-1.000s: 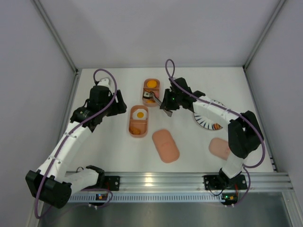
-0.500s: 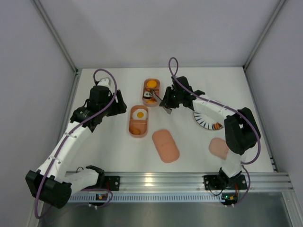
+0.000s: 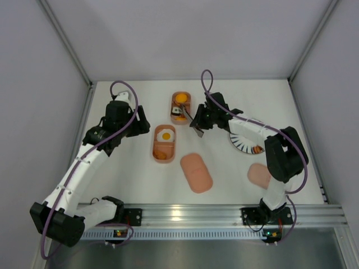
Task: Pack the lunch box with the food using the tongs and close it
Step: Adjust the fake food in the packing box.
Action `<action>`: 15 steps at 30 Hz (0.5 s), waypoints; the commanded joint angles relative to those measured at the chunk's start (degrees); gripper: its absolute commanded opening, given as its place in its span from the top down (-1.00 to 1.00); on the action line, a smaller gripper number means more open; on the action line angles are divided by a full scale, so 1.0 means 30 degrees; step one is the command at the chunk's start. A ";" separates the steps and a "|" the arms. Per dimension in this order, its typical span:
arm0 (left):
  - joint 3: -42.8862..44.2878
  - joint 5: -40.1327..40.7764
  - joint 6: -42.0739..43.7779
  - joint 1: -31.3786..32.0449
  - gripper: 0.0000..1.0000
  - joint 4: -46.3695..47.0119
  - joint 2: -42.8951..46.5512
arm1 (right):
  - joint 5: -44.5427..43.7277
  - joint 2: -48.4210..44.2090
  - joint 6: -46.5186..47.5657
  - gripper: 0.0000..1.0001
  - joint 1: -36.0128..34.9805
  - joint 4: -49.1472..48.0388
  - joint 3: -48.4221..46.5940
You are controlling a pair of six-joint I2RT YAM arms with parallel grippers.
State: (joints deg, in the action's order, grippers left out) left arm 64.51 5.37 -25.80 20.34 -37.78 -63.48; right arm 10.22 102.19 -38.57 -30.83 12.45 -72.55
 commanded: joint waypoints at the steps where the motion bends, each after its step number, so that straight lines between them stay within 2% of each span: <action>1: 0.0616 -0.0118 -0.0159 -0.0071 -0.47 0.0201 0.0214 | -0.0272 -0.0518 0.0257 0.85 0.0315 0.0040 0.0424; 6: 0.0586 -0.0323 -0.0247 -0.0099 -0.47 0.0347 0.0126 | -0.0066 -0.1105 0.0667 0.85 0.0169 0.0303 0.0426; 15: 0.0586 -0.0148 -0.0218 -0.0071 -0.47 0.0289 0.0185 | 0.0665 -0.1251 0.1078 0.81 0.0169 0.1270 -0.1858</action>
State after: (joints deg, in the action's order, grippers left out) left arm 64.51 5.15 -25.85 20.34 -37.76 -63.48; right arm 11.05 101.58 -36.58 -30.85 15.35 -73.36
